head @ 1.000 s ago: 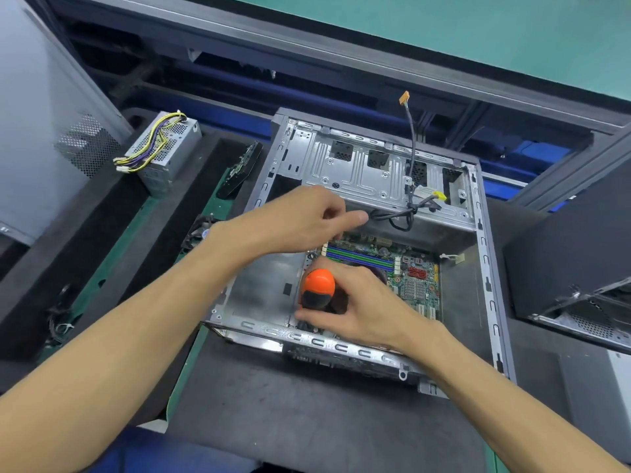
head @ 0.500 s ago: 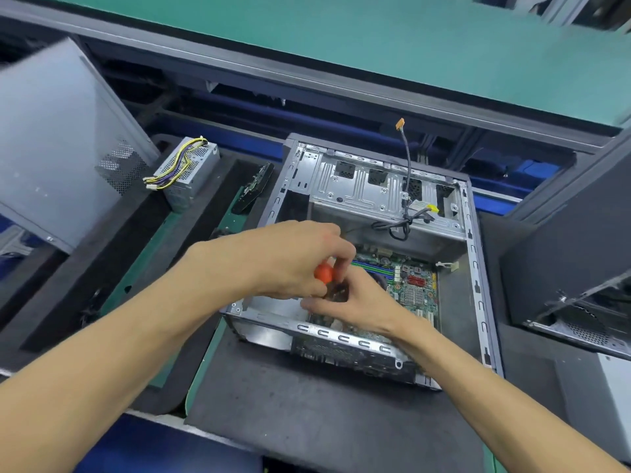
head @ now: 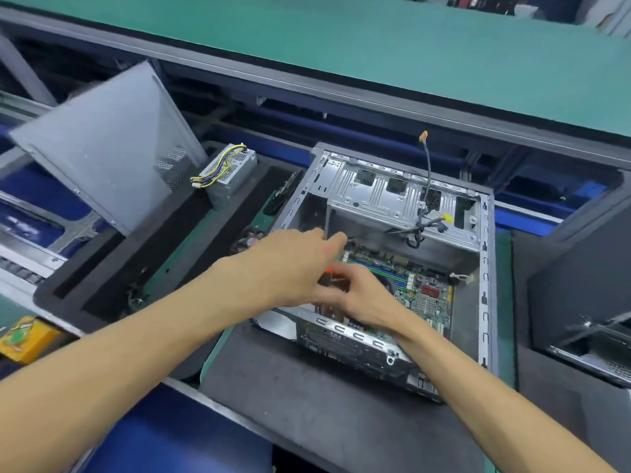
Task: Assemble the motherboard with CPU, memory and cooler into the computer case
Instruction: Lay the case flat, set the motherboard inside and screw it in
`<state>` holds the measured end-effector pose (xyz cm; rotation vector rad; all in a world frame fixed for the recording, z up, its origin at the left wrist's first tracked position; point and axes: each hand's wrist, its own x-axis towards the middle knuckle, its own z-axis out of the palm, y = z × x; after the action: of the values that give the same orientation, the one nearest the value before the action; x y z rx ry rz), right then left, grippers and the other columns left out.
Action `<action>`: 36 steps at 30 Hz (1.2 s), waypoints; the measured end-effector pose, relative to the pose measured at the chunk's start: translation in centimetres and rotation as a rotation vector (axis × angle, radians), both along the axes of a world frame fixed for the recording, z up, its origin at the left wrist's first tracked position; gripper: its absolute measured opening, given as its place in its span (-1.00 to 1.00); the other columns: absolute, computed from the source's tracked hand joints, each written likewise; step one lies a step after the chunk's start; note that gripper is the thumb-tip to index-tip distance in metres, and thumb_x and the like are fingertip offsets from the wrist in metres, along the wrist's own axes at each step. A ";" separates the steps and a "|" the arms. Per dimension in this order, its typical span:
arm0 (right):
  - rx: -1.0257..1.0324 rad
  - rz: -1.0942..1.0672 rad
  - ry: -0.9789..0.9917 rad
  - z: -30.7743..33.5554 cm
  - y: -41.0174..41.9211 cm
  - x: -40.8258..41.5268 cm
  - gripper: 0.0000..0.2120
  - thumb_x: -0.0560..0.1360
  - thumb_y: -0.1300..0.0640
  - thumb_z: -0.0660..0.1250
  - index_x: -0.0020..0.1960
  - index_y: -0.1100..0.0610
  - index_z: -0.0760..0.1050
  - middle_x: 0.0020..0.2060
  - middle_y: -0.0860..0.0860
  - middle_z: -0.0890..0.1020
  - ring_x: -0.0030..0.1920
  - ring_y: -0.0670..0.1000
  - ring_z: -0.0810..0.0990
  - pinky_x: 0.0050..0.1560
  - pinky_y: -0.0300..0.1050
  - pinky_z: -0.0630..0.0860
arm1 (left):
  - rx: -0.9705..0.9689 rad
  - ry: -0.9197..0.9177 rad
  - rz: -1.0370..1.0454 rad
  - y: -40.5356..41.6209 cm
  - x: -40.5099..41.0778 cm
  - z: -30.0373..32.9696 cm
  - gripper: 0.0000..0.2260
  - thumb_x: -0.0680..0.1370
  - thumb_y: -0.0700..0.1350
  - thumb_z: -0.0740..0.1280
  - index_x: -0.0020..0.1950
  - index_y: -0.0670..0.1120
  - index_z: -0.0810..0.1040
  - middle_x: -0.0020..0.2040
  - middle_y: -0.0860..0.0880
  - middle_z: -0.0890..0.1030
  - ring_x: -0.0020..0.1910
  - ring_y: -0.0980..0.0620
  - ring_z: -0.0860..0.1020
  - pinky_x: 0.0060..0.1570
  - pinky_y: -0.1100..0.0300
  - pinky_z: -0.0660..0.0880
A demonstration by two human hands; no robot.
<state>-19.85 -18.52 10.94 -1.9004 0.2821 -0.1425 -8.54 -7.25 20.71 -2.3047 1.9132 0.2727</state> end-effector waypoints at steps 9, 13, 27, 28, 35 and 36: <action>0.014 0.032 0.009 0.3 -0.1 -0.2 -0.87 0.49 0.18 0.50 -0.12 -0.02 0.60 -0.32 0.11 0.59 -0.37 -0.09 0.44 -0.29 -0.16 0.42 | 0.020 0.146 0.075 0.4 -1.1 0.3 -0.71 0.54 0.05 0.34 0.20 0.04 0.38 0.04 -0.01 0.43 -0.09 -0.11 0.54 -0.10 0.02 0.48; 0.063 0.089 -0.006 0.4 0.3 -0.5 -0.92 0.43 0.09 0.49 -0.16 0.03 0.59 -0.48 -0.02 0.52 -0.49 -0.17 0.37 -0.43 -0.29 0.32 | 0.006 -0.074 0.202 0.2 -1.7 0.0 -0.72 0.58 0.19 0.25 0.01 0.00 0.32 -0.21 -0.01 0.42 -0.13 -0.18 0.54 -0.18 0.04 0.41; -0.027 0.053 0.021 -1.1 -0.1 -0.1 -0.83 0.44 0.03 0.52 -0.26 -0.05 0.56 -0.42 -0.15 0.55 -0.42 -0.18 0.40 -0.34 -0.25 0.38 | 0.088 0.164 0.155 0.9 -1.8 -0.1 -0.78 0.53 -0.04 0.33 0.15 0.05 0.41 -0.03 -0.01 0.47 -0.10 -0.11 0.52 -0.06 0.00 0.49; -0.041 0.072 0.019 -1.0 0.0 -0.1 -0.82 0.45 0.04 0.50 -0.28 -0.14 0.56 -0.43 -0.19 0.55 -0.42 -0.20 0.40 -0.33 -0.28 0.38 | 0.053 0.115 0.174 1.0 -2.0 -0.2 -0.75 0.52 0.07 0.34 0.12 0.05 0.40 -0.09 0.01 0.47 -0.15 -0.10 0.51 -0.13 0.04 0.47; -0.062 0.062 -0.024 -0.9 0.3 0.1 -0.86 0.33 -0.19 0.43 -0.26 -0.18 0.52 -0.44 -0.20 0.53 -0.43 -0.17 0.43 -0.34 -0.29 0.35 | 0.073 0.104 0.173 0.7 -1.4 0.0 -0.78 0.55 -0.02 0.34 0.18 0.02 0.50 0.04 -0.03 0.56 -0.02 -0.09 0.52 -0.04 0.07 0.44; -0.070 0.059 -0.035 -1.0 0.2 0.0 -0.84 0.34 -0.18 0.44 -0.25 -0.15 0.51 -0.43 -0.20 0.52 -0.41 -0.17 0.41 -0.32 -0.27 0.35 | 0.096 0.137 0.147 0.7 -1.3 0.3 -0.76 0.53 -0.05 0.35 0.19 0.04 0.50 0.06 0.00 0.55 0.02 -0.06 0.53 -0.01 0.08 0.45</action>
<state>-19.81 -18.32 9.94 -1.9712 0.1996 -0.1472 -9.81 -6.55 21.04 -2.4224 1.7468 0.5396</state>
